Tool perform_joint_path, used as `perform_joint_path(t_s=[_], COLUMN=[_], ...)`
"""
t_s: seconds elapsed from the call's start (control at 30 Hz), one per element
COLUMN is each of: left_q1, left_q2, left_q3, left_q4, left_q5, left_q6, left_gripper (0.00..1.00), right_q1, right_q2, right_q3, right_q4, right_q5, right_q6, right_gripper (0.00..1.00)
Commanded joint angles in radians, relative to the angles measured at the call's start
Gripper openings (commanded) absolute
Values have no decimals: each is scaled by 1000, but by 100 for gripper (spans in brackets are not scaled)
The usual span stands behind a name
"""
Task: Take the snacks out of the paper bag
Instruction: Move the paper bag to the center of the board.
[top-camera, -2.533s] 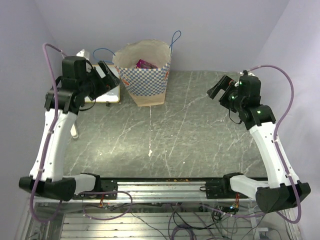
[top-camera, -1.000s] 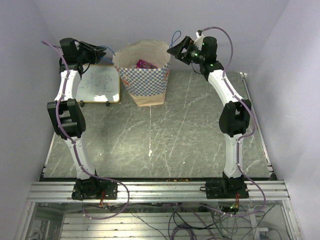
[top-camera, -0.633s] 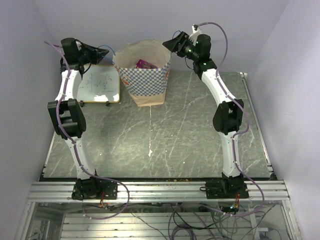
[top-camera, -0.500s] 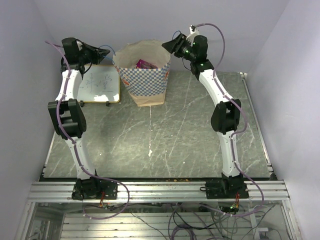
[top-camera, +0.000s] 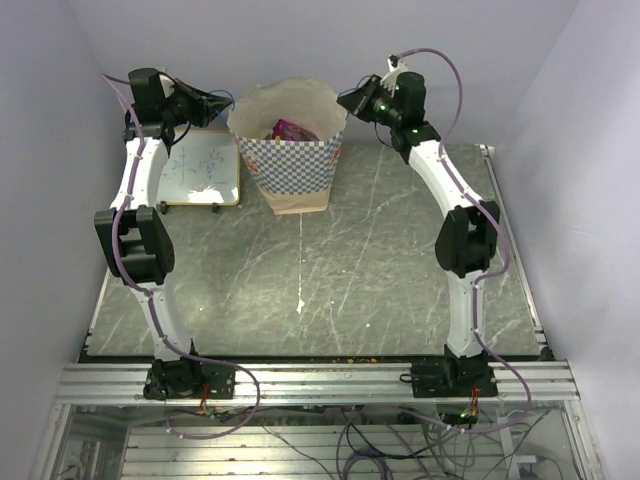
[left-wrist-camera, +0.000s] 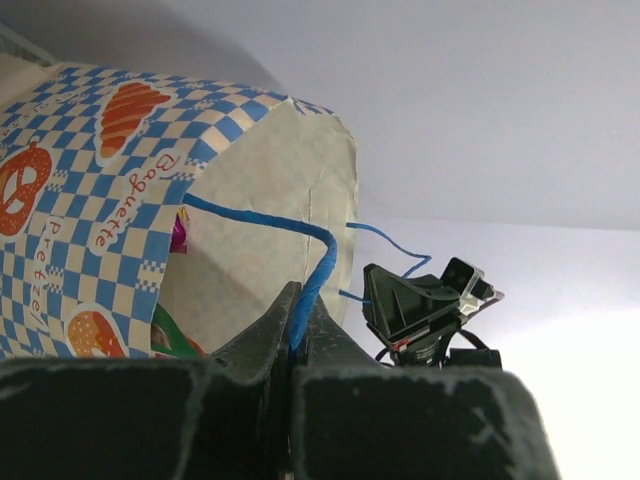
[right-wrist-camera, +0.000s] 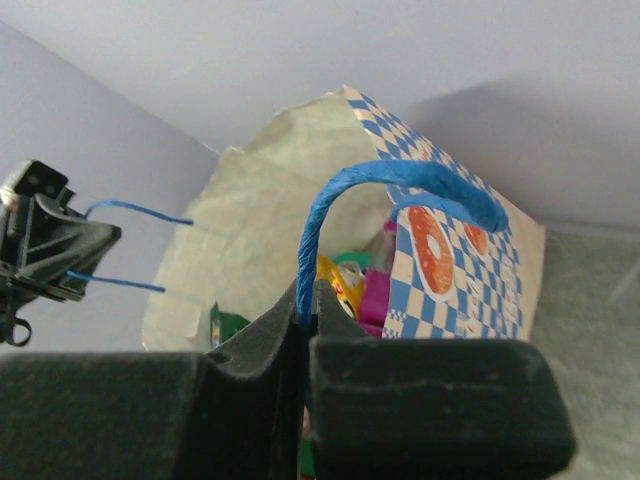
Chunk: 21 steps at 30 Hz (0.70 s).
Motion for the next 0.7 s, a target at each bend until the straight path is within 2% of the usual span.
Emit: perform_joint_path(t_s=[0.0,0.2,0.37,0.53,0.67], left_q1=[4,4,5,5,5], left_q2=[-165,-291,-405,-577,-673], left_q3=[-20,-89,-196,-351,-416], left_q4=[-36,-186,-335,-492,-612], left_q5=[49,38,23,-57,-117], left_q6=[70,214,346,451,509], left_gripper=[7,7,7,7,7], right_q1=[-19,-2,80,200,246], right_q2=[-196,-350,-485,-620,-721], right_q3=[-113,-235,-394,-549,-655], right_q4=[2,-88,-128,-205,-287], right_q5=[-34,-81,-94,-43,45], right_q6=[-66,-101,-125,-157,-141], right_gripper=[0,0,0,0,0])
